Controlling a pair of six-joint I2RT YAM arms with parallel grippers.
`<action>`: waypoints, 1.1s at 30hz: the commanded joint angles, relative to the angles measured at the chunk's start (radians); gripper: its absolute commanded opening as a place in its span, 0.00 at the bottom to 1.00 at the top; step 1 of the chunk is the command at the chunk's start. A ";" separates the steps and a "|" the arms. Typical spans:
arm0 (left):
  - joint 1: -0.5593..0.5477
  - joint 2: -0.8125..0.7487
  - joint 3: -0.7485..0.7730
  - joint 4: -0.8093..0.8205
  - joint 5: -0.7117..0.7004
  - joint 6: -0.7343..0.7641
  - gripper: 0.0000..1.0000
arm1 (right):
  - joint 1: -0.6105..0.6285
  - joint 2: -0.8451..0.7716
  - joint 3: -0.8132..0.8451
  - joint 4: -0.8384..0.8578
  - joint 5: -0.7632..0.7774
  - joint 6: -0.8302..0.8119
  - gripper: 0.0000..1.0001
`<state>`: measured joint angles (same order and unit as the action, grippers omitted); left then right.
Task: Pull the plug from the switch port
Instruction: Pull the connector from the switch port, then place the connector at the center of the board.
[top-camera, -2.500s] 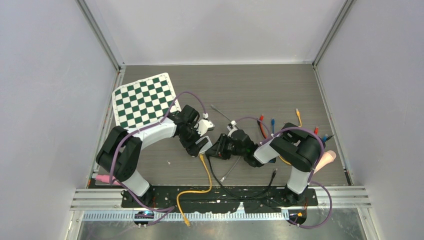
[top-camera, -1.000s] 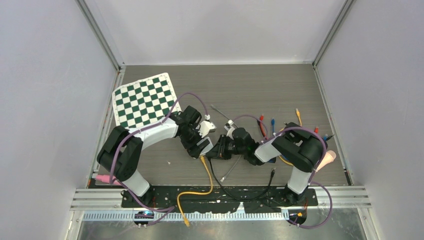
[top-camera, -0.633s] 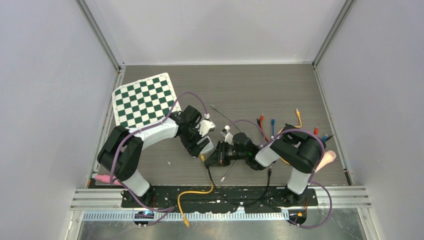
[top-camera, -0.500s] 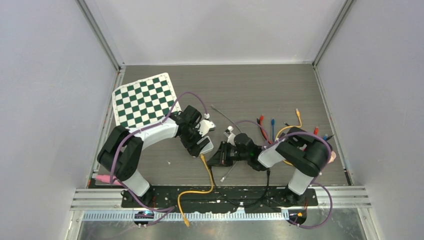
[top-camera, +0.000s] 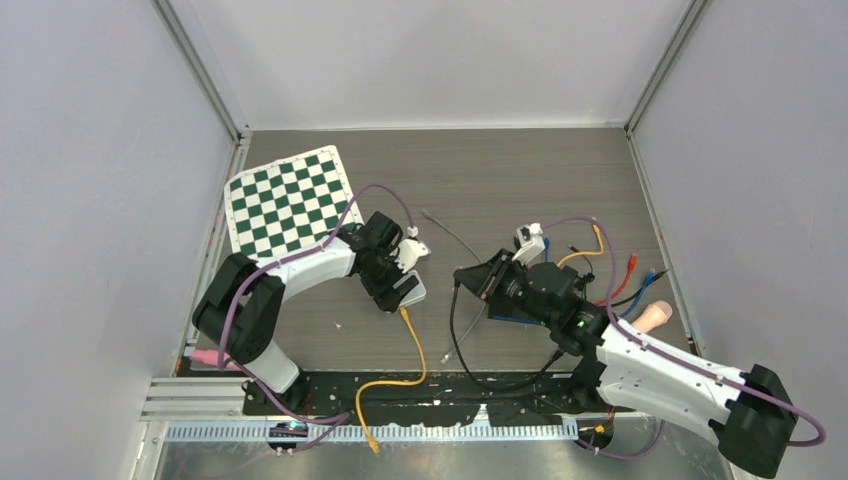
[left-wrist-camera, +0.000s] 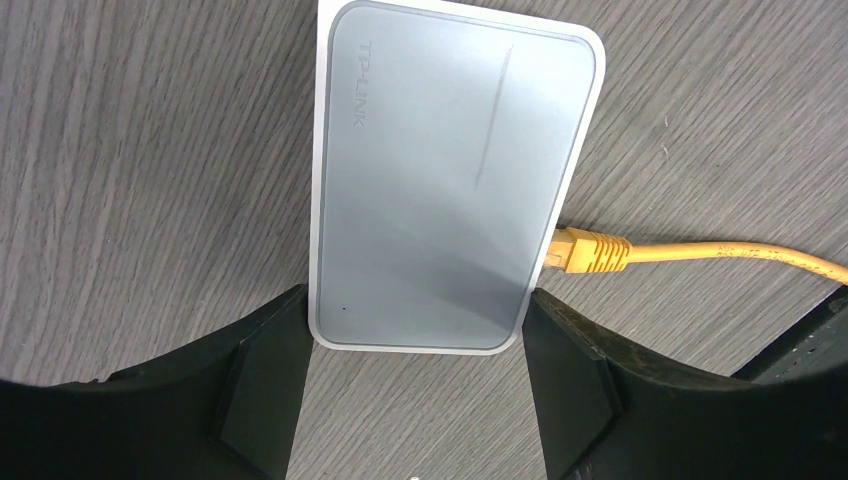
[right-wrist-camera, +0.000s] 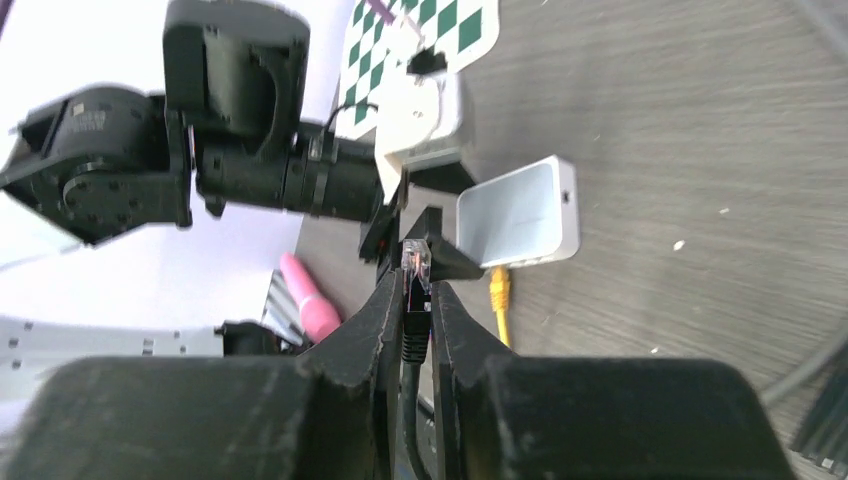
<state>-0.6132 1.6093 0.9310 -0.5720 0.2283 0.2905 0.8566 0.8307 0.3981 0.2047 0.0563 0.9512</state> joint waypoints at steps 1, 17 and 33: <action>0.003 -0.013 -0.016 0.011 -0.015 -0.012 0.66 | -0.031 -0.026 0.142 -0.250 0.190 -0.049 0.05; 0.003 -0.030 -0.027 0.022 -0.019 -0.013 0.66 | -0.285 0.411 0.446 -0.238 0.026 0.127 0.05; 0.003 -0.024 -0.025 0.019 -0.017 -0.013 0.66 | -0.394 0.944 0.746 -0.077 -0.093 0.159 0.21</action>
<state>-0.6132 1.5986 0.9176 -0.5568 0.2249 0.2871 0.4850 1.7126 1.0611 0.0631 0.0410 1.1465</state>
